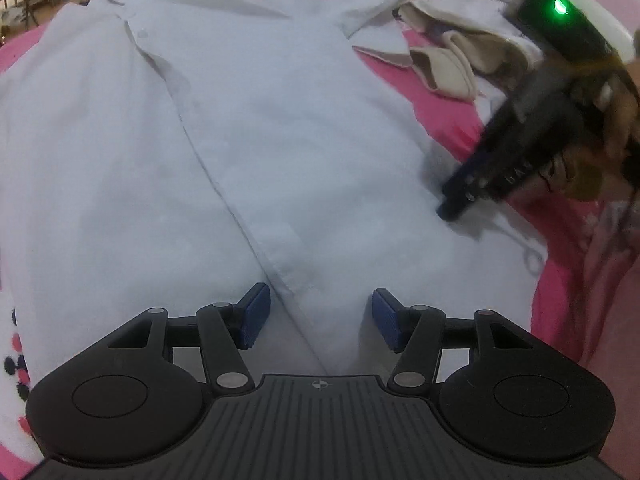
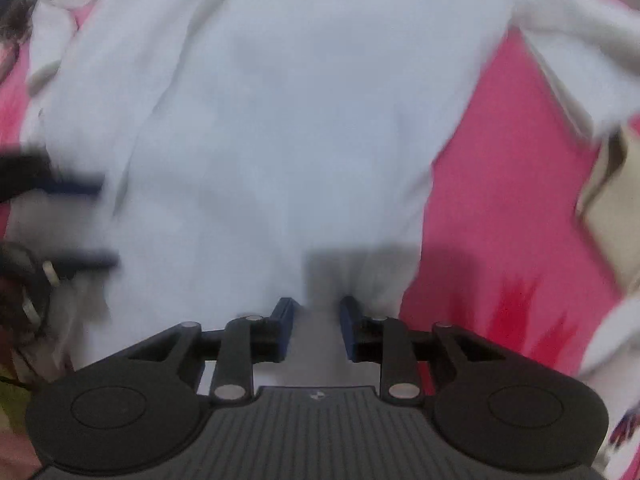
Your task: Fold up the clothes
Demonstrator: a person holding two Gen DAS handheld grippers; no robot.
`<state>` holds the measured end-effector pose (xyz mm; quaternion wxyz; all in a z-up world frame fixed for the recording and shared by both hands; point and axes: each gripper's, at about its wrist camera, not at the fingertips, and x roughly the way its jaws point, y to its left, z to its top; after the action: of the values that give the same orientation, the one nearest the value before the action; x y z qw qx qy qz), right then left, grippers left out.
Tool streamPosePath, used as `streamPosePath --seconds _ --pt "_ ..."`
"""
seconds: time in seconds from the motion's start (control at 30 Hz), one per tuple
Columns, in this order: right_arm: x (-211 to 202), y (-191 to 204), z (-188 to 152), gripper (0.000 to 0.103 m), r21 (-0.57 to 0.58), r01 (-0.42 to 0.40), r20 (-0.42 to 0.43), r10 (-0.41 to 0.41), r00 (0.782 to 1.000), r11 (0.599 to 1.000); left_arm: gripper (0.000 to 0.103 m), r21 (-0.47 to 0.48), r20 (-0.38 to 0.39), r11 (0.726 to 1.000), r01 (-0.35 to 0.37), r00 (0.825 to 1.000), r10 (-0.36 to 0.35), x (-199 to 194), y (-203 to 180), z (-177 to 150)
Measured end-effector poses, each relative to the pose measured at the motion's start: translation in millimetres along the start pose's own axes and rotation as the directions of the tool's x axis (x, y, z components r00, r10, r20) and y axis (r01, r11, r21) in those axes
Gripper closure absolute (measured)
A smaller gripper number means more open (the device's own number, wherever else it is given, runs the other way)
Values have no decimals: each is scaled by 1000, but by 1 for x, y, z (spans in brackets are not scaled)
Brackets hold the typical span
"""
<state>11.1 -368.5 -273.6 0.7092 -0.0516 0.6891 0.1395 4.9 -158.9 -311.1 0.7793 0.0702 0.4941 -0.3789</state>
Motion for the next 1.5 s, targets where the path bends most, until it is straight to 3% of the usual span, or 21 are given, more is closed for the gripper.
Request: streamPosePath --seconds 0.1,0.2,0.27,0.4,0.53,0.6,0.7,0.9,1.03,1.17,1.33,1.5 --pt "-15 5 18 75 -130 25 -88 -36 995 991 46 -38 -2 999 17 1000 -17 -1 5 2" --pt "-51 -2 53 75 -173 28 63 -18 998 985 46 -53 -6 998 22 1000 -22 0 7 3" --pt "-64 -13 82 75 -167 62 161 -34 986 984 46 -53 -10 998 19 1000 -19 -2 5 2" --pt "-55 -37 129 75 -96 81 337 -44 941 992 46 -59 -19 998 16 1000 -17 -5 5 -1" --pt "-24 -75 186 75 32 23 454 -35 890 999 46 -72 -21 997 22 999 -24 -6 8 -2" --pt "1 -97 213 76 129 -37 485 -31 874 991 45 -68 -23 997 24 999 -25 -5 8 -2" --pt "6 -137 228 78 246 -205 571 29 821 947 43 -57 -26 998 24 999 -25 -3 7 -2" --pt "-27 -185 216 72 397 -450 669 83 738 800 39 -19 -25 1000 16 1000 -16 -1 1 -3" --pt "-57 -197 202 70 406 -395 645 48 762 824 39 -21 -22 1000 19 1000 -19 -1 3 -5" --pt "-107 -187 184 64 331 -266 623 2 782 905 39 -27 -24 1000 3 1000 -4 -2 2 0" --pt "-143 -146 171 33 151 -152 624 26 781 977 39 -107 75 993 -56 995 65 -38 21 13" --pt "-130 -72 165 17 -74 -106 592 129 795 992 39 -258 138 947 -192 963 233 -89 66 17"
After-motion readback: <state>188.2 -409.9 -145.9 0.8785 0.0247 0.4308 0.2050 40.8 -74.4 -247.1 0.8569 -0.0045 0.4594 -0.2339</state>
